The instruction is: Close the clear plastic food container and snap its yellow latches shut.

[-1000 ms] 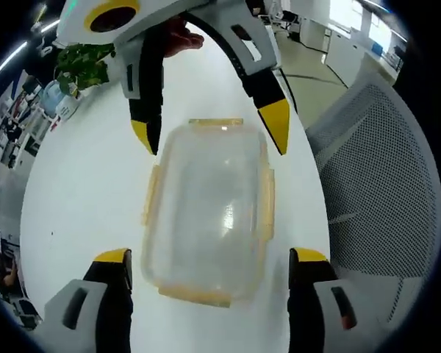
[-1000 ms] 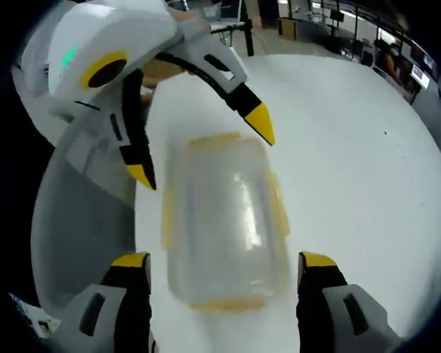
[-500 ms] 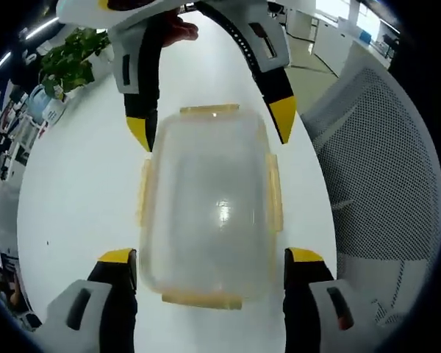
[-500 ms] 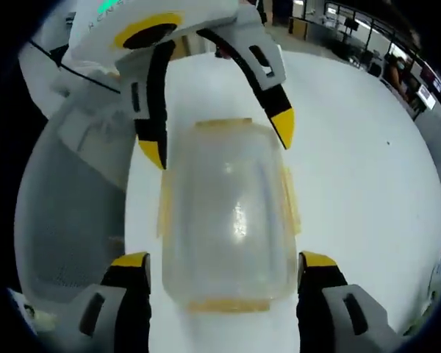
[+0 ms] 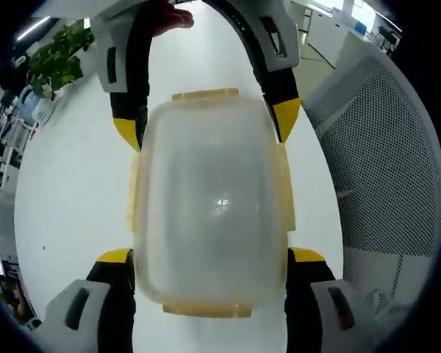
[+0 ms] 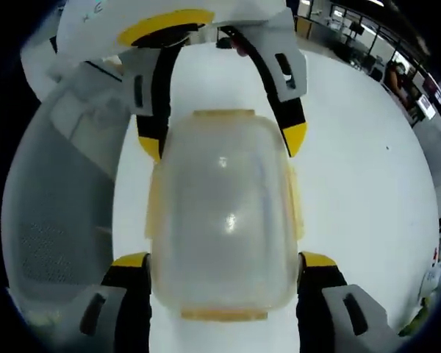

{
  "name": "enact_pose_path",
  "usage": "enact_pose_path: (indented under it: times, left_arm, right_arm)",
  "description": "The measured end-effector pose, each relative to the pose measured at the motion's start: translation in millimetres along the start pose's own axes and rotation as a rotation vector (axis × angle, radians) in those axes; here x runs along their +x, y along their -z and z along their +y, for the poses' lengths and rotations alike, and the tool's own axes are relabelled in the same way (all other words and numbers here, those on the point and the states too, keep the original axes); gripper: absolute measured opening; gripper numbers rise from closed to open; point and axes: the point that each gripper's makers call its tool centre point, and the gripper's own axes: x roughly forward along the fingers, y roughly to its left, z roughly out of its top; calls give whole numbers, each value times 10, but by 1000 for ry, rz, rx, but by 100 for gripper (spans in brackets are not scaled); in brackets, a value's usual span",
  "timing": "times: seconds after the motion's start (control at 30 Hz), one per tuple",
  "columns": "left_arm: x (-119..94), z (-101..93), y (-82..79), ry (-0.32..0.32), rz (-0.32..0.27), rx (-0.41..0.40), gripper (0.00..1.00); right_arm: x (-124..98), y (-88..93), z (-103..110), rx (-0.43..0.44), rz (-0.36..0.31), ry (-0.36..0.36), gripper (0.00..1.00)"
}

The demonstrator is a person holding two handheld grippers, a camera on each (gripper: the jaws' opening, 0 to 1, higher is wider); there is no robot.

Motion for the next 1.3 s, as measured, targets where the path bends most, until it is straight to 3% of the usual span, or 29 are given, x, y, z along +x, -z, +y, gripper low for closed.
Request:
enact_pose_path:
  times: [0.33,1.03,1.3]
  left_arm:
    - [41,-24,16,-11,59,-15,87]
    - [28,-37,35,-26,46,-46,86]
    - [-9,-58,156,-31,50,-64,87]
  right_arm:
    - [8,14,-5,-2,-3,6,83]
    - [31,-6,-6,-22,11,-7,84]
    - [78,-121,-2,-38,5,-12,84]
